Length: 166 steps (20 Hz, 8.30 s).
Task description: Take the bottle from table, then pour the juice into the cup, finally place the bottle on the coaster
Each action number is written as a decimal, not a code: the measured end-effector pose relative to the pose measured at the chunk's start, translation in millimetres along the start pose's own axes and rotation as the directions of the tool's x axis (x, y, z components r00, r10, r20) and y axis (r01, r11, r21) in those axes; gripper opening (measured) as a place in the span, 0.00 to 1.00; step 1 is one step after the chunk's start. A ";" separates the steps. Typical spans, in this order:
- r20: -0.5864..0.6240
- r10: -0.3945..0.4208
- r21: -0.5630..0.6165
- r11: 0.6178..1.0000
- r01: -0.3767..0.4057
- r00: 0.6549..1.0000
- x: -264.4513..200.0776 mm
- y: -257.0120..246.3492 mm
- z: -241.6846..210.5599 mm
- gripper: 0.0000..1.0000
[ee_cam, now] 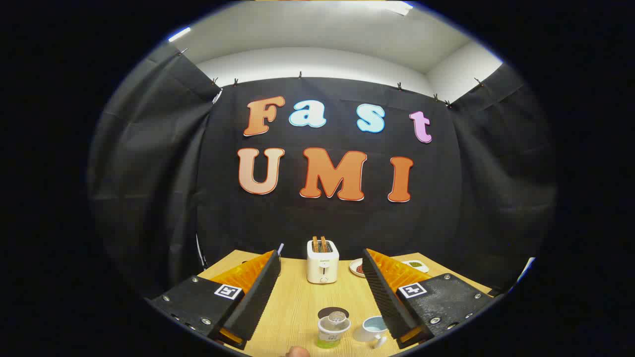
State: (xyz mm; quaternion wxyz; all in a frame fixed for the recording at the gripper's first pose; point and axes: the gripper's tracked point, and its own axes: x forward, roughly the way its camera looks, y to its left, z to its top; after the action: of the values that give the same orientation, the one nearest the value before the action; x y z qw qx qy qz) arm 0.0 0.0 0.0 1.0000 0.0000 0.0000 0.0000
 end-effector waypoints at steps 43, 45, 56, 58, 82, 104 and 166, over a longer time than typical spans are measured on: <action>-0.345 -0.063 -0.007 0.998 0.064 0.936 20.7 -21.4 -187.5 0.99; -0.363 -0.064 -0.006 0.998 0.066 0.930 19.9 -23.0 -198.9 0.99; -0.428 -0.045 -0.003 0.999 0.048 0.903 28.5 -14.4 -260.2 0.99; -0.433 -0.051 -0.014 0.999 0.050 0.900 30.0 -14.8 -269.5 0.99; -0.327 0.026 0.365 0.926 0.100 0.945 43.7 20.4 -225.0 0.54; -0.178 0.167 0.919 0.380 0.104 0.970 75.8 49.3 -168.0 0.54; -0.058 0.095 0.928 -0.362 0.089 0.994 108.0 7.7 -163.9 0.54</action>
State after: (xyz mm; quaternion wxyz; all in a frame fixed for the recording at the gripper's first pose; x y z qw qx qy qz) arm 108.0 7.7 -163.9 0.5621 0.8252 0.0557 0.0028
